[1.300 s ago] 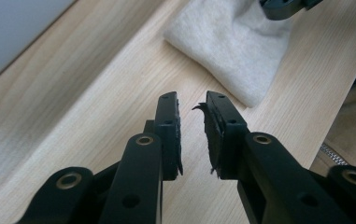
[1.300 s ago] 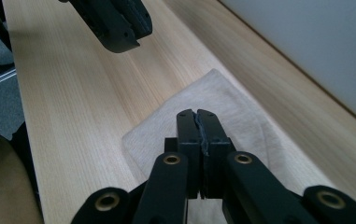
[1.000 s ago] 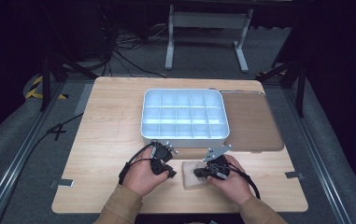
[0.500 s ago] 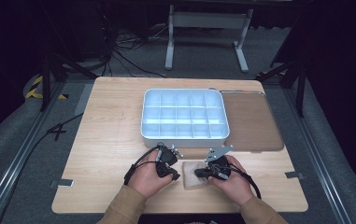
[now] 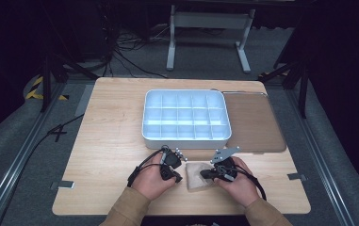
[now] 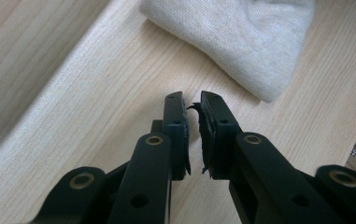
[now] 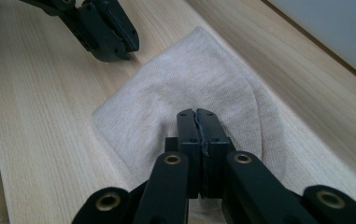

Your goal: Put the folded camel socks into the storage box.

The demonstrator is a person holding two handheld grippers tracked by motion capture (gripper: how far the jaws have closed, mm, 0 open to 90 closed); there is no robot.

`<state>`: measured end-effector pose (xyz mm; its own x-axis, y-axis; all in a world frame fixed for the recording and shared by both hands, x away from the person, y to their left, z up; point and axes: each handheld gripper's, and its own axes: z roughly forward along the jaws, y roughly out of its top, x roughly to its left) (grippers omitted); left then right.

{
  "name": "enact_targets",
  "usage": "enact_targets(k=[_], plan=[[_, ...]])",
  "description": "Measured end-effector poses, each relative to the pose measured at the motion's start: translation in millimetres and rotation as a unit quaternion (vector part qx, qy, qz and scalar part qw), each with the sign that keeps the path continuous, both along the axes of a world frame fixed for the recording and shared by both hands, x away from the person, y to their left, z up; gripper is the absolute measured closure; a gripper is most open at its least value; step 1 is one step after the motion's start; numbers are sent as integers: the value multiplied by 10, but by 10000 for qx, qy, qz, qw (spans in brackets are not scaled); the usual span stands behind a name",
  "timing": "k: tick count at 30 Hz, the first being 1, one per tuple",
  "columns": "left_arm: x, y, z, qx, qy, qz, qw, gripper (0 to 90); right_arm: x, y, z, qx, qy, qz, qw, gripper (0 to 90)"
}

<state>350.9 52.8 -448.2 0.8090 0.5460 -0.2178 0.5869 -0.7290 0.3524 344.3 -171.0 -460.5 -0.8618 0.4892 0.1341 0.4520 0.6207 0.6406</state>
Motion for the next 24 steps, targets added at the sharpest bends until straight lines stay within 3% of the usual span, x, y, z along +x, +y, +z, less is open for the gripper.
enact_targets(k=[9,21,23,24], plan=[[23,-78,-28,-172,-2,-73,9998,863,-8,-1,-11,-6,-2,8,10000,900],[35,-200,-40,-233,-223,-285,9991,896,-51,1,-16,-18,-135,-3,9999,900],[29,-204,-26,-311,-305,-312,9986,896,-55,4,-16,-34,-163,4,9999,900],[26,-204,6,-494,-359,-354,9975,896,-61,7,-15,-50,-173,-8,9998,899]])
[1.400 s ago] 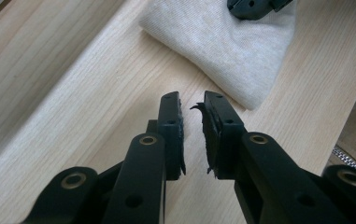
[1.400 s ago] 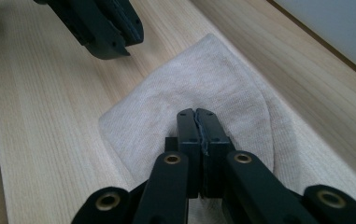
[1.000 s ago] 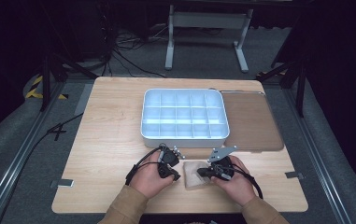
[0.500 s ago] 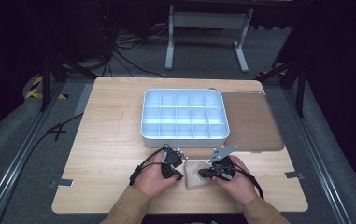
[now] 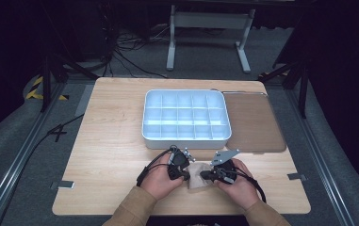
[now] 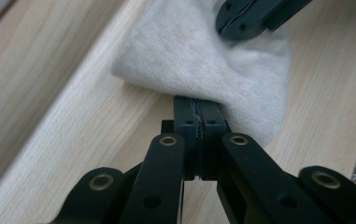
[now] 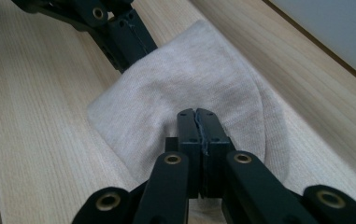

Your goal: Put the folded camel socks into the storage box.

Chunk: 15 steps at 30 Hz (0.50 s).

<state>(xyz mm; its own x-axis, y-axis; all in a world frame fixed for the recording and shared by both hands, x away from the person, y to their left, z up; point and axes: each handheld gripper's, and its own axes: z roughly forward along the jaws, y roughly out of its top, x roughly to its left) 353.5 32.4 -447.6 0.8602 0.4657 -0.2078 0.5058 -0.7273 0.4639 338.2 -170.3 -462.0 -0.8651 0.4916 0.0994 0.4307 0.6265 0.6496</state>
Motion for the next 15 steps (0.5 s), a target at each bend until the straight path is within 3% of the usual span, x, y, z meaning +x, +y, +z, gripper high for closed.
enact_targets(k=[5,11,15], plan=[[-46,-50,80,-228,-282,-133,9993,896,-36,42,14,-161,-171,19,9997,898],[-85,-99,122,-372,-328,-259,9984,896,-74,87,22,-197,-220,96,9995,898],[-114,-142,136,-243,-478,-306,9981,898,-93,126,18,-197,-206,125,9995,899]])
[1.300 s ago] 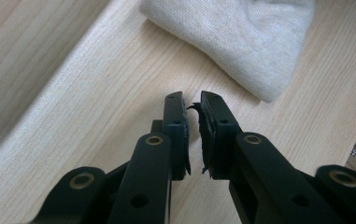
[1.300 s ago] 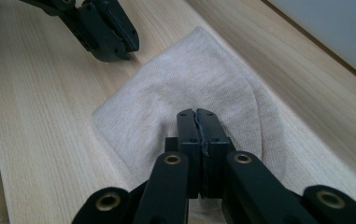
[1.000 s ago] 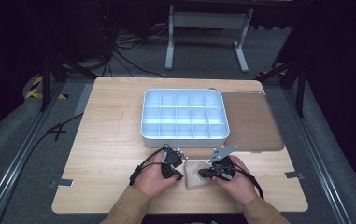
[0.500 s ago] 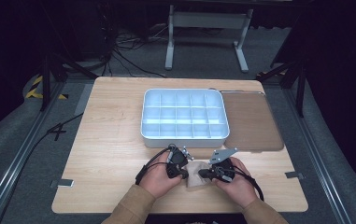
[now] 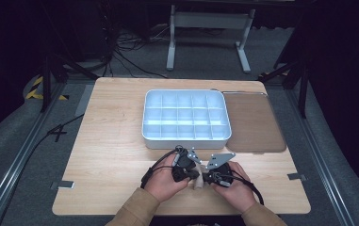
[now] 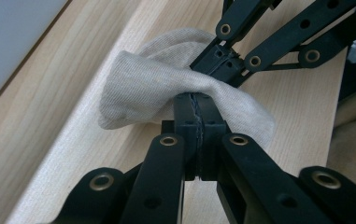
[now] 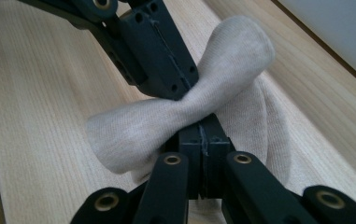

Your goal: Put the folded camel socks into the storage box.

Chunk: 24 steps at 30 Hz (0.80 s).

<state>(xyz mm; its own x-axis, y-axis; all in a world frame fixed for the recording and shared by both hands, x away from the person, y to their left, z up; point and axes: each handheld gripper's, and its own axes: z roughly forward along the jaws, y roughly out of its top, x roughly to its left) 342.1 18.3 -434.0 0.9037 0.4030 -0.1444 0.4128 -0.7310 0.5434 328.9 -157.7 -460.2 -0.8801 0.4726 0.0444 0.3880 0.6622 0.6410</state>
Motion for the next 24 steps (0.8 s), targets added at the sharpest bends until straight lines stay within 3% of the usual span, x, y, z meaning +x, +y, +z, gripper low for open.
enact_targets(k=[9,13,16,19,21,24], plan=[[-8,45,28,53,-10,69,10000,894,4,-43,30,122,7,9,9999,882],[10,63,19,85,-11,79,9999,894,23,-286,219,394,-27,-254,9989,869],[10,60,24,77,-1,83,9999,894,57,-497,274,327,36,-650,9973,873],[13,52,21,73,7,68,9999,894,103,-656,240,217,298,-995,9944,881],[15,46,25,73,3,53,10000,895,110,-655,170,98,467,-1022,9936,884],[3,25,39,47,-37,30,10000,895,101,-555,94,28,525,-858,9949,889]])
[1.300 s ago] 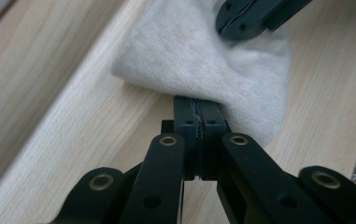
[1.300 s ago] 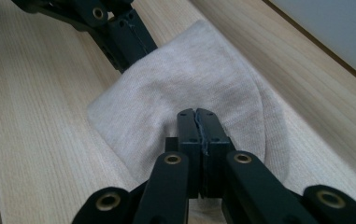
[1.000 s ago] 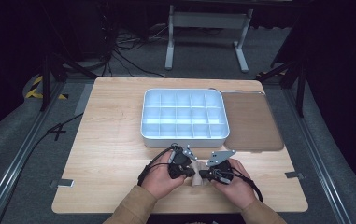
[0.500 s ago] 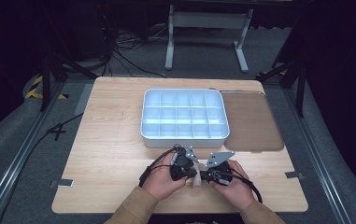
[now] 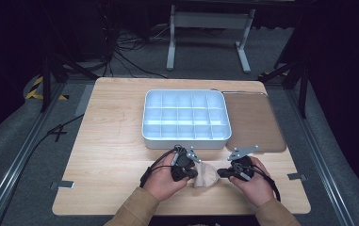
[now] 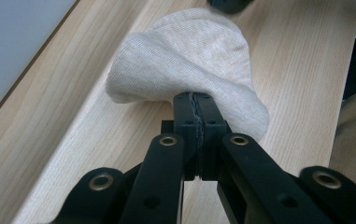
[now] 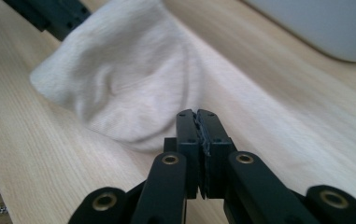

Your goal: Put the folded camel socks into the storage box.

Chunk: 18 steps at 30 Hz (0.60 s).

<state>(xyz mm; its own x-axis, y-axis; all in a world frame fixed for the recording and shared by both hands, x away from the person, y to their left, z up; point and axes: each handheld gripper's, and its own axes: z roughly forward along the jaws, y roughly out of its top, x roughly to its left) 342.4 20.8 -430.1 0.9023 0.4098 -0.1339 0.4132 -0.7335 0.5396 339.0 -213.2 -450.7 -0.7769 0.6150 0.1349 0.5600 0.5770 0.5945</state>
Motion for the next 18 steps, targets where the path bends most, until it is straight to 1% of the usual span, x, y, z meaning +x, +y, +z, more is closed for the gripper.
enact_targets(k=[2,6,8,10,12,13,15,16,18], plan=[[-9,-11,12,-38,-43,-34,10000,895,-9,71,-27,-96,-5,67,9999,891],[-29,-51,37,-139,-137,-152,9997,895,-23,153,-68,-91,-16,171,9998,892],[-37,-79,36,-174,-184,-213,9995,895,-26,174,-78,-51,0,204,9998,892],[-37,-90,37,-166,-191,-239,9994,895,-30,185,-82,-42,9,204,9998,892],[-35,-124,17,-208,-211,-275,9992,895,-34,201,-92,-19,-15,242,9997,892],[-29,-144,-1,-196,-253,-357,9988,894,-40,211,-97,-16,-11,226,9997,892],[-36,-163,-14,-170,-248,-387,9988,875,-43,213,-99,-16,-14,230,9997,891],[-45,-191,-41,-176,-288,-458,9984,875,-45,212,-98,1,-6,224,9997,891],[-53,-230,-76,-155,-368,-613,9973,827,-43,202,-101,-7,-11,236,9997,890]])
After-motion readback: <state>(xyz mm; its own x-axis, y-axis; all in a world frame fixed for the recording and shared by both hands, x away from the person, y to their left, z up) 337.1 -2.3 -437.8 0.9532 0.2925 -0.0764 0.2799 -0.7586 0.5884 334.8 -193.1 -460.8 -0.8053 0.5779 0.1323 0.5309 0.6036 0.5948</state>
